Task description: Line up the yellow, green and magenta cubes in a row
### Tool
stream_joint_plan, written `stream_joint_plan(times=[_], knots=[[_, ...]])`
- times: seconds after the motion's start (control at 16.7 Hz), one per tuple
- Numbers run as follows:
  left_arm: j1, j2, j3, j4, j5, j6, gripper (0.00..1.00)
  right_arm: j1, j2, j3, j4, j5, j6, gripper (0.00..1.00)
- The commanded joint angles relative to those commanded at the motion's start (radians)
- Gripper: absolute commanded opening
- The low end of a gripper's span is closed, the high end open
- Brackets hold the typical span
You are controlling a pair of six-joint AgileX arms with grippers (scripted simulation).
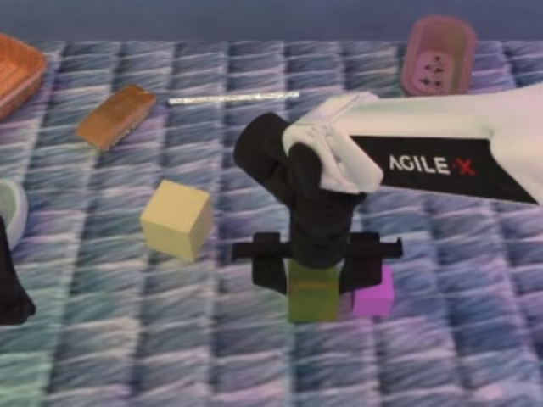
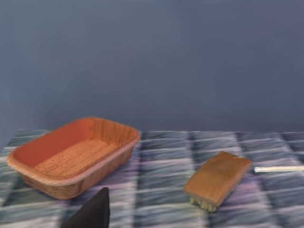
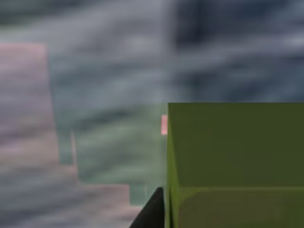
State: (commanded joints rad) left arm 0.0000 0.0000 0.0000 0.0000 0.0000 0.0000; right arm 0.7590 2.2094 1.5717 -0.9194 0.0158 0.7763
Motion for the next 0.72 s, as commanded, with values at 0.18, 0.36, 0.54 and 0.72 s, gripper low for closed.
stream_joint_plan(times=[0.18,0.36,0.54,0.72], knots=[[0.0,0.0,0.0,0.0,0.0,0.0,1.0,0.0,0.0,0.0,0.0,0.0,0.0,1.0],[0.0,0.0,0.0,0.0,0.0,0.0,1.0,0.0,0.0,0.0,0.0,0.0,0.0,1.0],[0.0,0.0,0.0,0.0,0.0,0.0,1.0,0.0,0.0,0.0,0.0,0.0,0.0,1.0],[0.0,0.0,0.0,0.0,0.0,0.0,1.0,-0.002,-0.002,0.003,-0.004,0.0,0.001,1.0]])
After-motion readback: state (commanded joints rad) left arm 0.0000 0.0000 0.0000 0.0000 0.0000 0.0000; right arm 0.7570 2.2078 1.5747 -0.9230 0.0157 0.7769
